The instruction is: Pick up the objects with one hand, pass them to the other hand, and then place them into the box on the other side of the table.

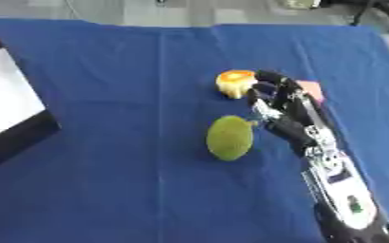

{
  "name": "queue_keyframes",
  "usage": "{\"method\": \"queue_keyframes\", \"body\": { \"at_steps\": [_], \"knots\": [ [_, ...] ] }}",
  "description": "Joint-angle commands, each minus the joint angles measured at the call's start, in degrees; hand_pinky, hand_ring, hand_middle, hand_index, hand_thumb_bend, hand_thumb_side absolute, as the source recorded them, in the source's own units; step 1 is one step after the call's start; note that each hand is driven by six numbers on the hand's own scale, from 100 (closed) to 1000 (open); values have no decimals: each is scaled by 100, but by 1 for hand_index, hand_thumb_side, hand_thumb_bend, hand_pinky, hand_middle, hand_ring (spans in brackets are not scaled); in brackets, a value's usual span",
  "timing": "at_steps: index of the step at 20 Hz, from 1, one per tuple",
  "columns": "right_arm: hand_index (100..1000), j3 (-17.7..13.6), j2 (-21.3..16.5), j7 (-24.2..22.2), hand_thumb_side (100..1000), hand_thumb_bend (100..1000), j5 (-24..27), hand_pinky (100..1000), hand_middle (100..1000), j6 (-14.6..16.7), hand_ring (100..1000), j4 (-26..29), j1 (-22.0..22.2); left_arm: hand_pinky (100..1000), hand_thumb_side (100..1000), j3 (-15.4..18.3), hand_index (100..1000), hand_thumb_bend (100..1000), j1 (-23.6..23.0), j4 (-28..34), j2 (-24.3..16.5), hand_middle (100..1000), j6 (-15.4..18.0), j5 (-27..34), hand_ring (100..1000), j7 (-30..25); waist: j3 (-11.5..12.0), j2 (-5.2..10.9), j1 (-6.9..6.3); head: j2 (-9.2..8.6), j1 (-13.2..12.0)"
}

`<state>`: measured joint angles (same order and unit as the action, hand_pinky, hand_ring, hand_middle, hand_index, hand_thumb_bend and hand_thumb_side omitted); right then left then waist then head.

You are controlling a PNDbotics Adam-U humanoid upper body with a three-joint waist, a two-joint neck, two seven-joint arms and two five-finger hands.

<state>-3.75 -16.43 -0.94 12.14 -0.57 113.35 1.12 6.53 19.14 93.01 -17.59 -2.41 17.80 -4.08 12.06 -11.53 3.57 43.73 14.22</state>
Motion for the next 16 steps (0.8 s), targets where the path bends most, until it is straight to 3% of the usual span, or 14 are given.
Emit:
{"method": "queue_keyframes", "body": {
  "at_steps": [1,4,9,16],
  "knots": [
    [826,-38,-91,19,274,250,66,780,828,50,852,124,-31,952,856,62,761,158,82,98,-139,1000,14,3,877,21,2,80,63,-16,-55],
    [829,-75,-187,93,274,253,249,782,831,130,858,124,-66,953,857,82,761,157,81,103,-157,1000,18,10,877,41,-2,77,72,21,-90],
    [833,-114,-600,77,262,257,455,787,835,536,866,124,69,953,858,87,761,157,43,86,-218,1000,24,0,877,49,-46,90,102,31,-80],
    [846,-125,-1454,-167,247,290,508,796,846,1067,882,124,474,953,860,101,761,157,11,76,-283,1000,32,-18,876,60,-82,86,158,39,-37]
  ]
}}
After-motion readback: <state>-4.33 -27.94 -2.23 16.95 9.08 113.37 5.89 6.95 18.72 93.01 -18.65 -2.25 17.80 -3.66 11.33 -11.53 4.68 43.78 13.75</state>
